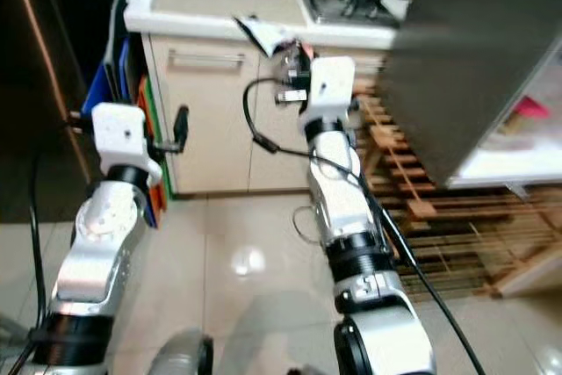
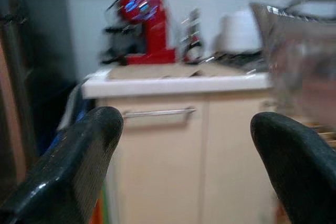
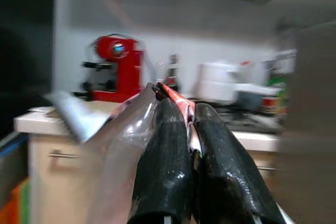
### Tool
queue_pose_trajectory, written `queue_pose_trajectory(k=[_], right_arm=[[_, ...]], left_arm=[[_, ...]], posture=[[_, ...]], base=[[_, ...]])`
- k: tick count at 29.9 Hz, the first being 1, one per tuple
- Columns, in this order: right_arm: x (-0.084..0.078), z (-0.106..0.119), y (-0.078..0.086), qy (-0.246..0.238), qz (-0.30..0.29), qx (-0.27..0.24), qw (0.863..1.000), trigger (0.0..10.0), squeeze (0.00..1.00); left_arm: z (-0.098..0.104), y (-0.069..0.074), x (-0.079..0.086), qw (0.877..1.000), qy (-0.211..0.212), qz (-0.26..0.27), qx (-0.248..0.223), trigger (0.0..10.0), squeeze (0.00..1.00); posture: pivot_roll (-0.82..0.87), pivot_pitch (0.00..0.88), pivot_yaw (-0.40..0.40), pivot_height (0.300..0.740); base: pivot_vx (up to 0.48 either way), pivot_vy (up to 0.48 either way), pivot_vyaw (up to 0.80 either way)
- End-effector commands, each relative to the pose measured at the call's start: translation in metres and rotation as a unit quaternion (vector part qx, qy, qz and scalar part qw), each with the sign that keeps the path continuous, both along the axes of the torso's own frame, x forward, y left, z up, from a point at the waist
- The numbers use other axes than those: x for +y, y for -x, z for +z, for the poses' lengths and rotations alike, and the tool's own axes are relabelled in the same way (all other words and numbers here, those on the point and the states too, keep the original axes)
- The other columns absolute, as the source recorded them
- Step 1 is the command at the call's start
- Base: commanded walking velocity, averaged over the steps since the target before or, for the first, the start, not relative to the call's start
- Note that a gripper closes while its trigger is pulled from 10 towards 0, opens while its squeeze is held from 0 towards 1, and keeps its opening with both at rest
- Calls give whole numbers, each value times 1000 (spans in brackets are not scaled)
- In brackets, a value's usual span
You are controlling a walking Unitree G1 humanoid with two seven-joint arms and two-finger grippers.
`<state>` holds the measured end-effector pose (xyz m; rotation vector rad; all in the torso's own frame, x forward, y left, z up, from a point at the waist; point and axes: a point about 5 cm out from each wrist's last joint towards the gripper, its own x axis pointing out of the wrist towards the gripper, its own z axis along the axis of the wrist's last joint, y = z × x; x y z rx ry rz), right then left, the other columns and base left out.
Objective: Restocking fridge
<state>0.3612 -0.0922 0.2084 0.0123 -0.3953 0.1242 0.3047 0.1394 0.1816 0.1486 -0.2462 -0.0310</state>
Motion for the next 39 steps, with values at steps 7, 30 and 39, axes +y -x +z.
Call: queue_pose_trajectory(k=[7,30,39], right_arm=[[-9,-3,-1,10,-9,11,1000,0,0],[-32,-2,6,19,-50,-1,999,0,0],[-74,4,16,26,-115,-11,993,0,0]], left_arm=[[-3,1,-7,1000,-1,-13,1,10000,0],[-16,1,-1,1000,6,23,17,10000,0],[-13,1,26,996,11,86,-7,10000,0]], posture=[[111,0,-84,740],[63,0,-46,740],[7,0,-30,740]], base=[[0,-137,0],[0,-466,0],[111,-229,0]])
